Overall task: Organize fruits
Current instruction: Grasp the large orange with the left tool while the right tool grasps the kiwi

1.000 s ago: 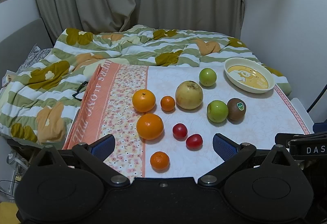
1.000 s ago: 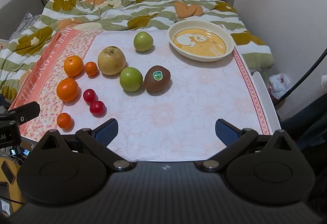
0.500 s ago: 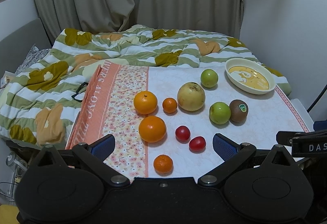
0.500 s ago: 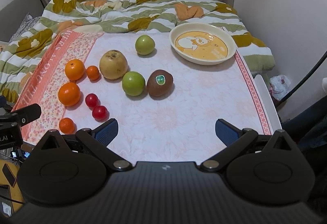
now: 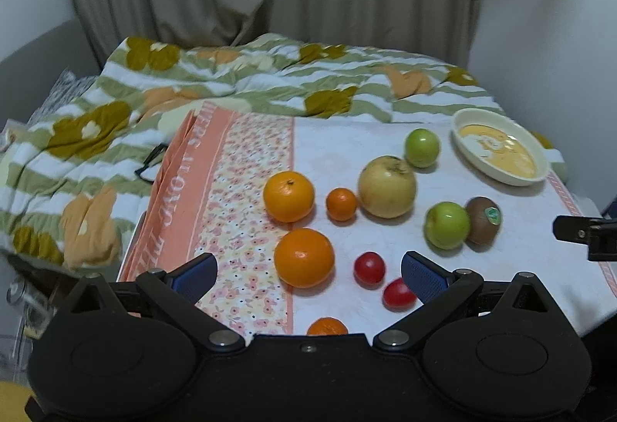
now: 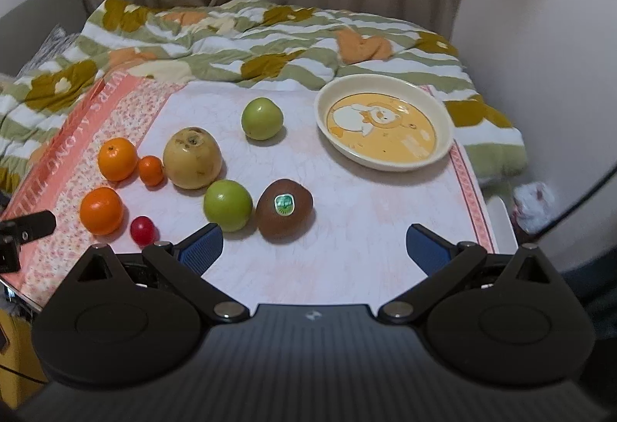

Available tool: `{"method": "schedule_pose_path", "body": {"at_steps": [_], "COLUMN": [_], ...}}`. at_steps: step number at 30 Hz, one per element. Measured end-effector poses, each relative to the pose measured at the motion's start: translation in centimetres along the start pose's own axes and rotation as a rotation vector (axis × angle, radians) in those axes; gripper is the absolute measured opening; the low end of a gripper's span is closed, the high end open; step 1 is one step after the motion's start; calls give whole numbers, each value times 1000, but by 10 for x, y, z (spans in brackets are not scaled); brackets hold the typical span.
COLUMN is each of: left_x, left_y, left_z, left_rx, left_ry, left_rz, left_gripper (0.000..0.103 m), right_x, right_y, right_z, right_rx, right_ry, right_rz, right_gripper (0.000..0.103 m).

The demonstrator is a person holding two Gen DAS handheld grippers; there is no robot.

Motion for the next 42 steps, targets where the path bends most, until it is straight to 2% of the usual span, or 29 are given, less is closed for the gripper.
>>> {"method": "schedule_pose_path", "body": {"at_steps": [7,16,22,30,32,34,38,42], "left_x": [2,1,-5,-10,-11,-11,-10,-10], "left_y": [38,82,108,117,118,119,120,120], "left_z": [3,0,-2,-2,-3,-5,-10,-9], "left_rx": [98,181,212,258,252,230,239,230], "left_ry": [-111,-229,-285,-316,-323,-330,-302,-289], "left_rz": [77,159,211,238,236,229,219,211], "left_gripper": [103,101,90,76,73,64,64,63], "right_x": [9,9,5,-3,-4,-3,-4,-3], "right_y": [51,105,128,138,139,139,142,142], "right_z": [-5,-2,3,14,15,16,20,24], "right_rx": [96,218,304,376,384,392,395,395], "right_ry": [-131,-301,-358,-421,-429,-438,-463,-480], "right_rz": [66,144,188,208,205,200,189,181], "right_gripper": [103,103,103,103,101,98,96,86]}}
Point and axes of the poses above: each gripper's, at about its wrist camera, not at the fingertips, and y roughly the way its jaws point, z to its left, x to its top, the point moved 7 cm from there along y, roughly the way its jaws point, and after that the axes turned 6 degrees about y, right-handed, at the moved point
